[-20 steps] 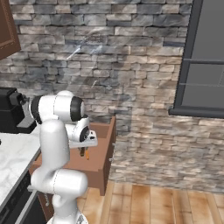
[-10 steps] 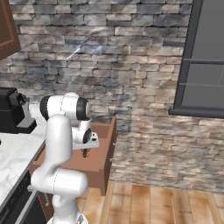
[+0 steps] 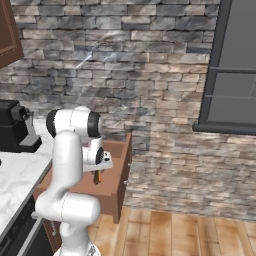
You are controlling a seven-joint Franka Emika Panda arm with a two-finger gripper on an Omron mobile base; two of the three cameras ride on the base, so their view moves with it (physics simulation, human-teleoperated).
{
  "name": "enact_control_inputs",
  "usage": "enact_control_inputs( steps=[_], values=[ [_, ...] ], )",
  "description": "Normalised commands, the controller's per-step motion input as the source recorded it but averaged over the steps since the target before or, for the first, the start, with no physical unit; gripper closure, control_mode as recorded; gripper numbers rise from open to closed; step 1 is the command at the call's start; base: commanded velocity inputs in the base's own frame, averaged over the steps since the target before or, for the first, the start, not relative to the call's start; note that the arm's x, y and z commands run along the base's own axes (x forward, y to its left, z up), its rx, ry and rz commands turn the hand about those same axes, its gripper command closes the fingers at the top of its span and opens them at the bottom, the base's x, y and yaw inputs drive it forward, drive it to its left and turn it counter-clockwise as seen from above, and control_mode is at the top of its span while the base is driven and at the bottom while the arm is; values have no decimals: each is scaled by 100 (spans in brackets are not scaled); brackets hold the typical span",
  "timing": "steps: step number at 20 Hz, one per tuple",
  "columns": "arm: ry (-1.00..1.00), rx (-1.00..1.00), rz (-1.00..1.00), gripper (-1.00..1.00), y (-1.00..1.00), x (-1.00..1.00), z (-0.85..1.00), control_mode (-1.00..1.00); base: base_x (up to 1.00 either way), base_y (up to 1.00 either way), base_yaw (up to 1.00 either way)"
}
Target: Pick up the metallic utensils from the counter and place them in the open drawer. Make sure not to pick up any wooden utensils.
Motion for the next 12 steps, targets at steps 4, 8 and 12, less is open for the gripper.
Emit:
enact_control_inputs(
  steps=[4,8,12],
  values=[
    [0,0,-3,-100,0,-29,70,-100,0,0,0],
    [0,0,-3,-100,0,-48,100,-100,0,0,0],
    [0,0,-4,-100,-12,-76,100,-100,0,0,0]
  ],
)
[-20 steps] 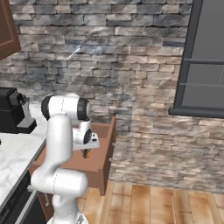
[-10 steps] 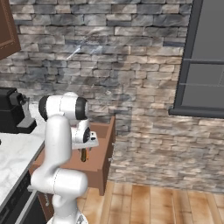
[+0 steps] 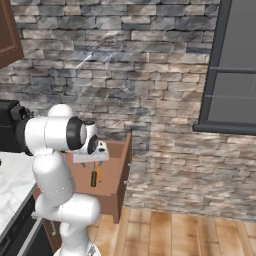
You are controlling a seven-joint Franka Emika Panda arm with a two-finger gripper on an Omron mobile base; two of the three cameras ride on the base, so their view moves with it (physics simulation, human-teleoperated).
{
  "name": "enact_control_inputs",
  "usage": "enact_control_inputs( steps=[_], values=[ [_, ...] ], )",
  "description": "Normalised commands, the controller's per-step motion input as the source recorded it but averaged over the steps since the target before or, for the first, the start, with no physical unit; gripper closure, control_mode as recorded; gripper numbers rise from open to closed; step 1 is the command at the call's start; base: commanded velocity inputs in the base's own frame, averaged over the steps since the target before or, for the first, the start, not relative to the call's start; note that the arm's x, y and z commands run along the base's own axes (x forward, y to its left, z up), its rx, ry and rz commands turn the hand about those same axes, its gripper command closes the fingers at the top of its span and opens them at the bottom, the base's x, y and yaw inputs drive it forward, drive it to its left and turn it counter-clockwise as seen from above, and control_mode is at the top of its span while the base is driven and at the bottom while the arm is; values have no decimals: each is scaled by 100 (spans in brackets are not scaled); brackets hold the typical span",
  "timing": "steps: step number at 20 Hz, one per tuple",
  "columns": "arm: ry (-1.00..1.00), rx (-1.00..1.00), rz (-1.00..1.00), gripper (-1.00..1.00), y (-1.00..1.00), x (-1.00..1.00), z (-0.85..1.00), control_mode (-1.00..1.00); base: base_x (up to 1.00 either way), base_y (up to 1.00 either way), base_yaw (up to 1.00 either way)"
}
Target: Pick up the metallic utensils from the counter and place them in the open drawer. Make sure not to pick up any wooden utensils.
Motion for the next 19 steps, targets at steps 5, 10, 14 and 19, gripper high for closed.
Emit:
enact_control_inputs(
  steps=[5,10,14,19],
  values=[
    [-2,0,-5,-100,-23,-99,91,-100,0,0,0],
    [-4,0,-6,-100,-32,-100,88,-100,0,0,0],
    [-5,0,-6,-100,-31,-100,79,-100,0,0,0],
    [-9,0,-3,-100,-43,-99,67,-100,0,0,0]
  ],
)
